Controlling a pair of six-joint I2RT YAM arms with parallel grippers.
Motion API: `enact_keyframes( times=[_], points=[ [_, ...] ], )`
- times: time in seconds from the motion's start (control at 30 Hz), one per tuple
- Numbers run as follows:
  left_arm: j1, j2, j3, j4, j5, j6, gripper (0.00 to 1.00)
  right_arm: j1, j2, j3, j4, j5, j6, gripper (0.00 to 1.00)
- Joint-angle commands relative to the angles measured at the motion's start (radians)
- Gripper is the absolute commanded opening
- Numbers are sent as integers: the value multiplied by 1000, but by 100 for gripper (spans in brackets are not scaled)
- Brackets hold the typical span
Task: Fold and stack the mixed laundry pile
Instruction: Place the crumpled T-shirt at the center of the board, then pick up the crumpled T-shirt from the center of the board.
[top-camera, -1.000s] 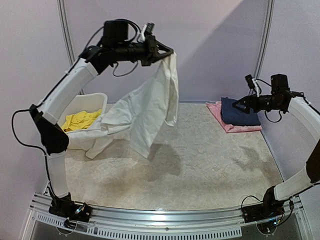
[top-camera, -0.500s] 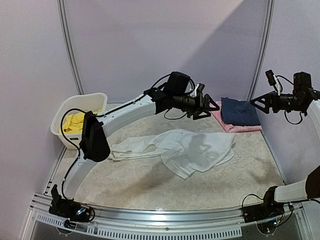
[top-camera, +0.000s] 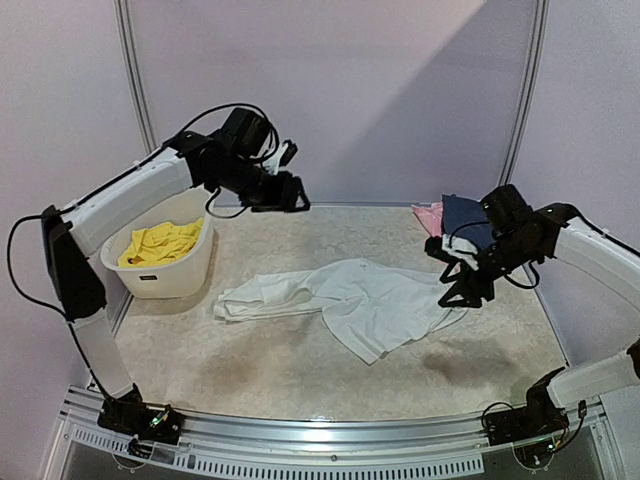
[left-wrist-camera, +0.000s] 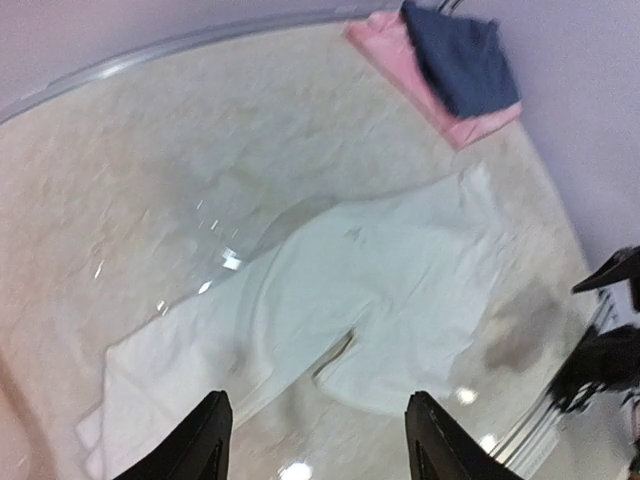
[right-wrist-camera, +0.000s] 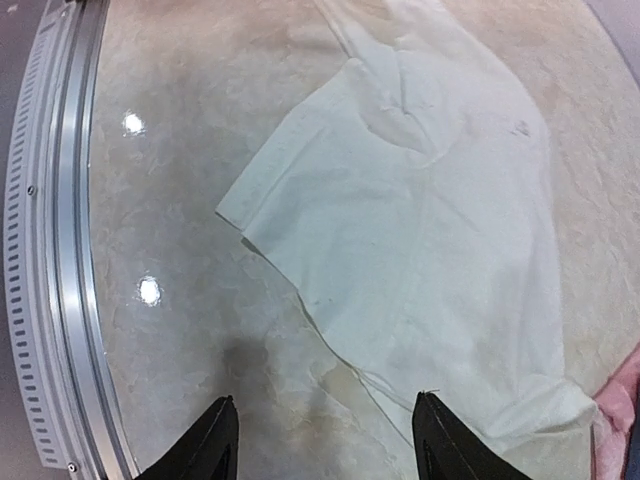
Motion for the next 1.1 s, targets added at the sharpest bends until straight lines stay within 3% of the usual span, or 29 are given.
enact_keyframes(
  times=[0.0, 0.13, 0.3, 0.53, 1.07],
  points=[
    [46, -115, -276, -110, -112, 105, 58, 203, 89, -12, 63, 136, -109, 58],
    [102, -230, -440, -100, -109, 98, 56, 333, 193, -1, 139, 167, -109, 50],
    [121, -333, -528, -99, -131, 78, 57, 442, 384, 33, 191, 198, -69, 39],
    [130, -443, -598, -73, -127, 39, 58, 477, 556, 77, 298, 259, 12, 33],
    [165, -494, -660, -84, -135, 68, 58, 587, 550, 84, 268, 302, 26, 36]
  ],
)
